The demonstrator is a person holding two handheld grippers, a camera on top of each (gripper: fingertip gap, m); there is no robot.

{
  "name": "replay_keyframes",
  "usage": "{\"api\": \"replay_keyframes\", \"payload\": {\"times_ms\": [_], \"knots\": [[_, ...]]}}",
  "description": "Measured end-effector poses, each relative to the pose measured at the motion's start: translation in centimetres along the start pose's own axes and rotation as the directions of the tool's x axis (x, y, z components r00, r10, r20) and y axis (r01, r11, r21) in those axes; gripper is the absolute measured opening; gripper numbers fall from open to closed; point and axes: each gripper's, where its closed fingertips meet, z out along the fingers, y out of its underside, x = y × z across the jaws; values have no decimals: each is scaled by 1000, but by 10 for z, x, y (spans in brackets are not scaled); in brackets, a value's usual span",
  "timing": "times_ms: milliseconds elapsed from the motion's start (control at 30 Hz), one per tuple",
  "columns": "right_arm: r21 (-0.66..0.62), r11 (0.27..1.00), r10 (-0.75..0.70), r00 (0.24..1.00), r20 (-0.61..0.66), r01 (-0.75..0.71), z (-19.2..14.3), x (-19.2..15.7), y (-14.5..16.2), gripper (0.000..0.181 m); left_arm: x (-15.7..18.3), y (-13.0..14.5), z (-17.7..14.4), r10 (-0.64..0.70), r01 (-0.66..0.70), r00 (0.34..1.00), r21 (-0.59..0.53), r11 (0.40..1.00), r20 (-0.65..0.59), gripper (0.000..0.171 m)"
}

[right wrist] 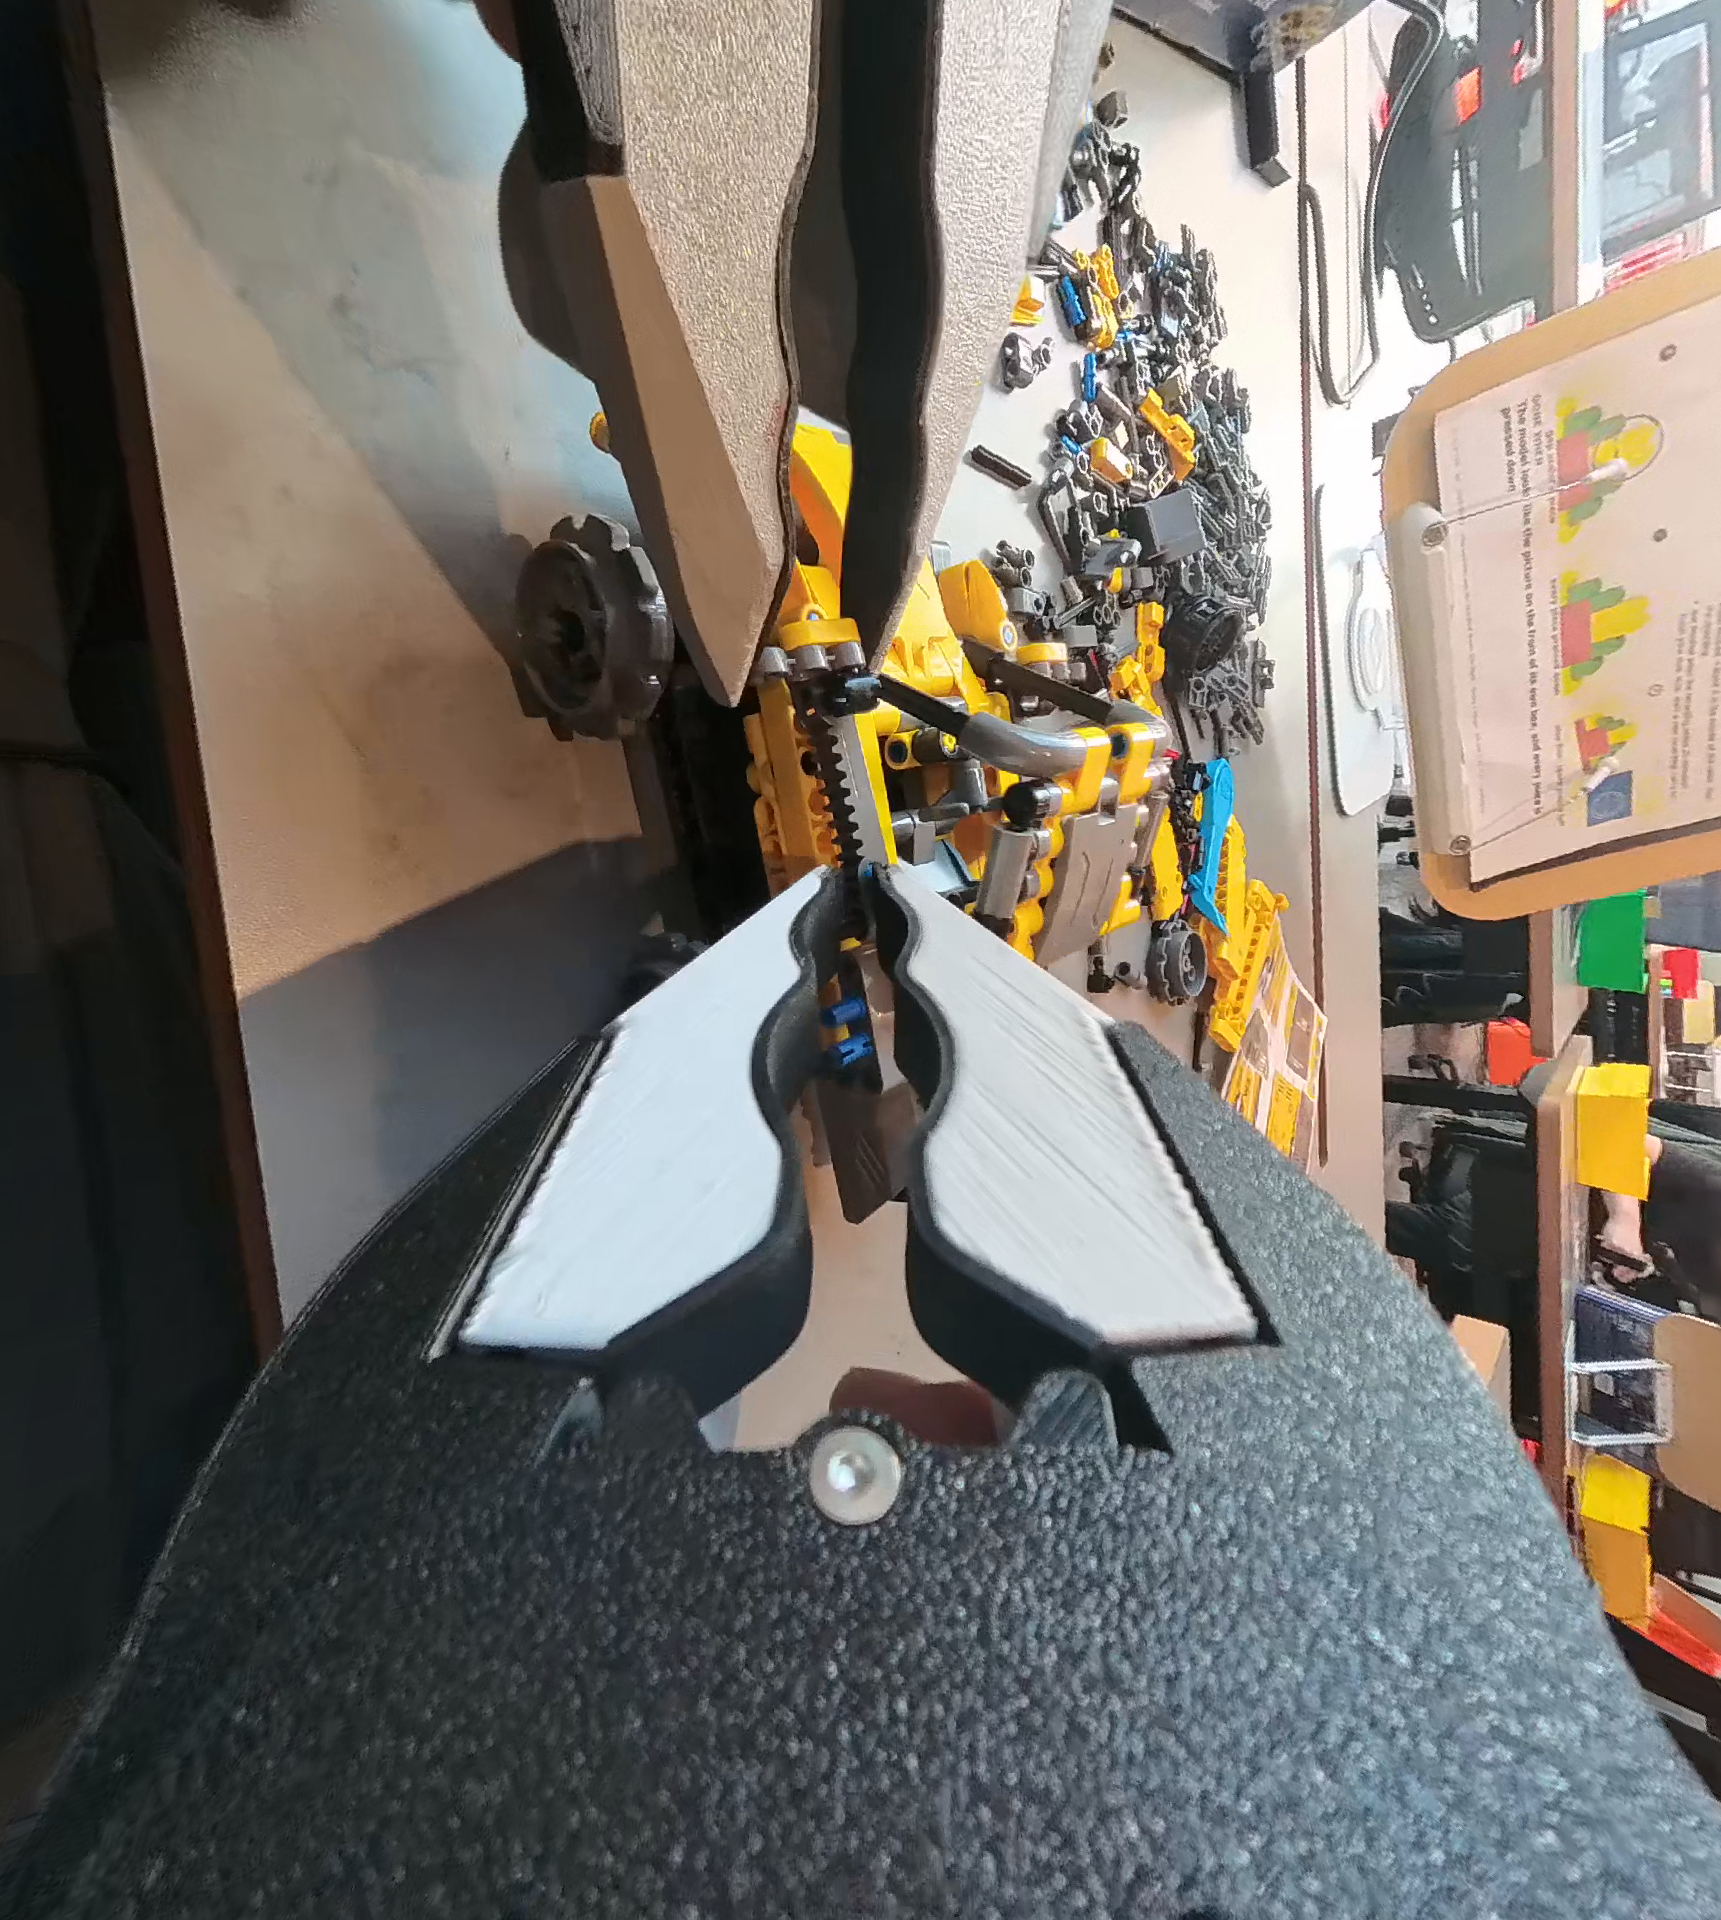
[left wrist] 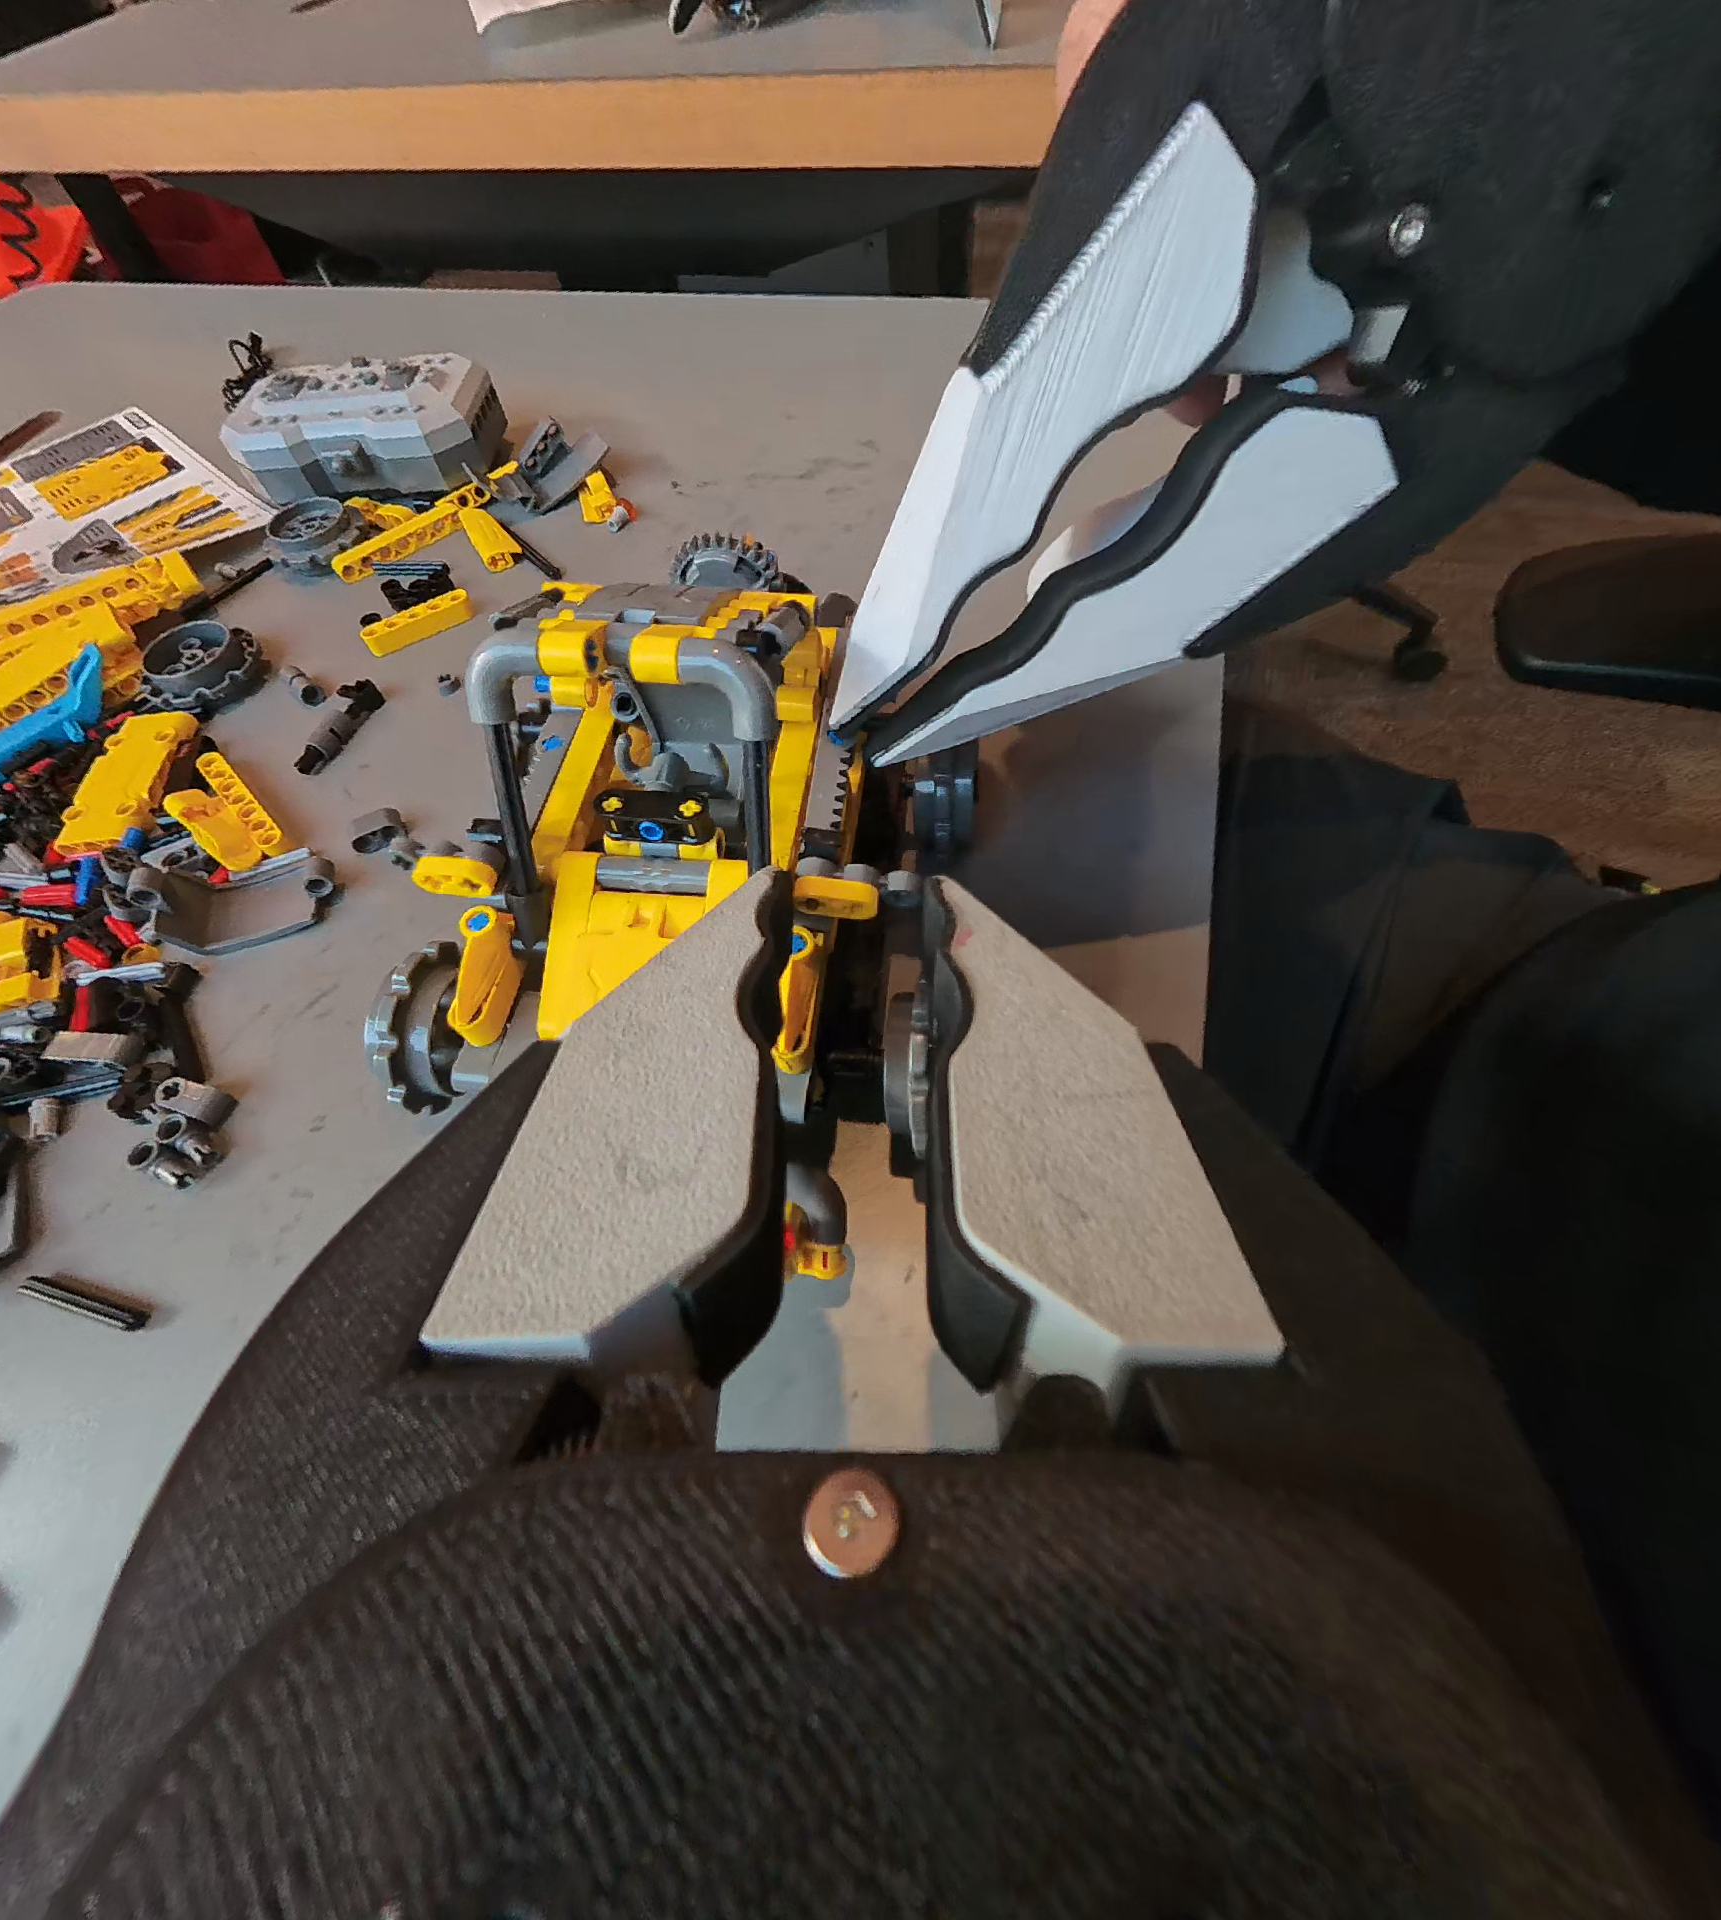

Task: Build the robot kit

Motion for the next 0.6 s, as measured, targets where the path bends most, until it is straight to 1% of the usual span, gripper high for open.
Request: {"api": "replay_keyframes", "payload": {"times_ms": [100, 167, 333, 600], "knots": [[-14, 1000, 1, 1000, 4, -1, -1, 0, 0, 6, -1, 0, 0, 52, -51, 999, -26, 998, 10, 22], [-31, 999, -17, 1000, -4, 17, -1, 0, 1, 7, -1, 0, 0, 63, -63, 998, -34, 997, 3, 22], [-49, 999, -9, 1000, -1, 9, -1, 2, 1, 6, -2, -1, 0, 39, -40, 999, -25, 999, -28, 22], [-41, 999, 16, 1000, 5, -16, 2, 3, 1, 6, -4, 1, -1, 27, -27, 999, -13, 1000, -43, 22]]}}
